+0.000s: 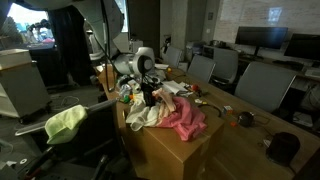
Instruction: Pick up the two towels from the top of the brown box and put them on the backrest of the chair
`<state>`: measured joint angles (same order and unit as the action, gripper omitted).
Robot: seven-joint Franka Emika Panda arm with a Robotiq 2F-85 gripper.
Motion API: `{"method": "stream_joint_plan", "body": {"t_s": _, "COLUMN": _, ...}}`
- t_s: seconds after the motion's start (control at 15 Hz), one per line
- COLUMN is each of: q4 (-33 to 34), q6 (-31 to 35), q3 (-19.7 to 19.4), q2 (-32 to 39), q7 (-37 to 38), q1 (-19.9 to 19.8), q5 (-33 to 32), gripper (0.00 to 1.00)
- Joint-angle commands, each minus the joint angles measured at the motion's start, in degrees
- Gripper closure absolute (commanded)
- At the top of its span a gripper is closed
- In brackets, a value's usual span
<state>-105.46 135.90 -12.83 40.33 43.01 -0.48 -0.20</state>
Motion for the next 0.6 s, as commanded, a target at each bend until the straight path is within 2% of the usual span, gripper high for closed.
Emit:
{"method": "stream_joint_plan", "body": {"t_s": 0.0, "q4": 2.07, "q6": -1.88, "q3": -0.23, "q2": 1.21, "q7": -0.04, "q1": -0.19, "q5": 0.65, "gripper": 0.58}}
{"method": "stream_joint_plan", "body": {"t_s": 0.33, "q4": 1.61, "q6": -1.73, "q3": 0.12, "q2": 0.36, "q7": -0.46, "q1": -0.27, "q5": 0.85, "gripper": 0.95}}
{"method": "stream_joint_plan", "body": {"t_s": 0.4, "q4": 0.94, "q6": -1.25, "q3": 0.32, "q2": -0.41, "q7": -0.83, "q1": -0.3, "q5": 0.96, "gripper": 0.99}}
{"method": "stream_joint_plan", "body": {"t_s": 0.53, "q4": -0.81, "q6": 0.02, "q3": 0.48, "q2": -2.45, "q7": -1.35, "q1": -0.01, "q5": 0.77, "gripper": 1.0}}
